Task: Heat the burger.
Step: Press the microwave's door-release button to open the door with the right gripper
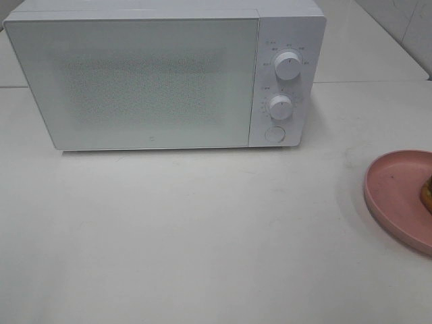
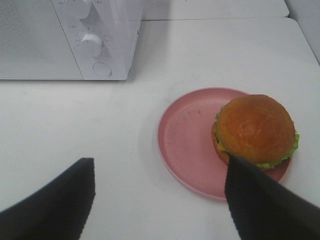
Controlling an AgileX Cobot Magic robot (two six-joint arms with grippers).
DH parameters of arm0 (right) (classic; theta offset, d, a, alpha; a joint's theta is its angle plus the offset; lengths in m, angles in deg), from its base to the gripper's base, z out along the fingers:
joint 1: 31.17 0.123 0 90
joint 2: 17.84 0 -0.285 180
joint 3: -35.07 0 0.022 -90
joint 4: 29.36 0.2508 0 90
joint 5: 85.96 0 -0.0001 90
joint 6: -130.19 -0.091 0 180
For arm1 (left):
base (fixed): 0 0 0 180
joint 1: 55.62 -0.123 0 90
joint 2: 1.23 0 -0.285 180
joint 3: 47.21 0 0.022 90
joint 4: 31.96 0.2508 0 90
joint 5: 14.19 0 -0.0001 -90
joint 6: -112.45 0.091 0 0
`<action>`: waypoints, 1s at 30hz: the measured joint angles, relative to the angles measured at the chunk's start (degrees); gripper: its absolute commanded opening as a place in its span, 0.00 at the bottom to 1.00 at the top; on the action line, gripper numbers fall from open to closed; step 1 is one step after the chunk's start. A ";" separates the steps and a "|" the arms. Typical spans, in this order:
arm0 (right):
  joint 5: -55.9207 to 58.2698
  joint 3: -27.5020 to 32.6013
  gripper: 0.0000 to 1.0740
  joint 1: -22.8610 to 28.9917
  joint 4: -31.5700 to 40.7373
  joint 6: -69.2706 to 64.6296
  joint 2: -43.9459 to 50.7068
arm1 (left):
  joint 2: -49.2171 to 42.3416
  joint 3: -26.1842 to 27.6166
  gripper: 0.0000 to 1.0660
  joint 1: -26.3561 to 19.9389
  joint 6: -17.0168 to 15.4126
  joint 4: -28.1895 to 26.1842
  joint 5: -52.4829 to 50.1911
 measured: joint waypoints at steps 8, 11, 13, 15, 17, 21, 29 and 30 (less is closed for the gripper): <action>-6.70 0.00 0.66 0.00 0.00 -0.06 -5.21 | 0.00 0.00 0.94 0.00 0.00 0.00 0.00; -9.00 0.06 0.66 0.00 0.00 -0.06 -7.28 | 0.00 0.00 0.94 0.00 0.00 0.00 0.00; -11.00 0.17 0.66 0.00 0.00 -0.06 -9.34 | 0.00 0.00 0.94 0.00 0.00 0.00 0.00; -12.78 0.40 0.66 0.00 0.00 -0.06 -10.77 | 0.00 0.00 0.94 0.00 0.00 0.00 0.00; -13.81 0.69 0.66 0.00 0.00 -0.06 -11.52 | 0.00 0.00 0.94 0.00 0.00 0.00 0.00; -19.31 2.35 0.66 0.00 0.00 -0.06 -15.24 | 0.00 0.00 0.94 0.00 0.00 0.00 0.00; -27.90 3.15 0.66 0.00 0.00 -0.23 -21.89 | 0.00 0.00 0.94 0.00 0.00 0.00 0.00; -27.90 3.15 0.66 0.00 0.00 -0.23 -21.89 | 0.00 0.00 0.94 0.00 0.00 0.00 0.00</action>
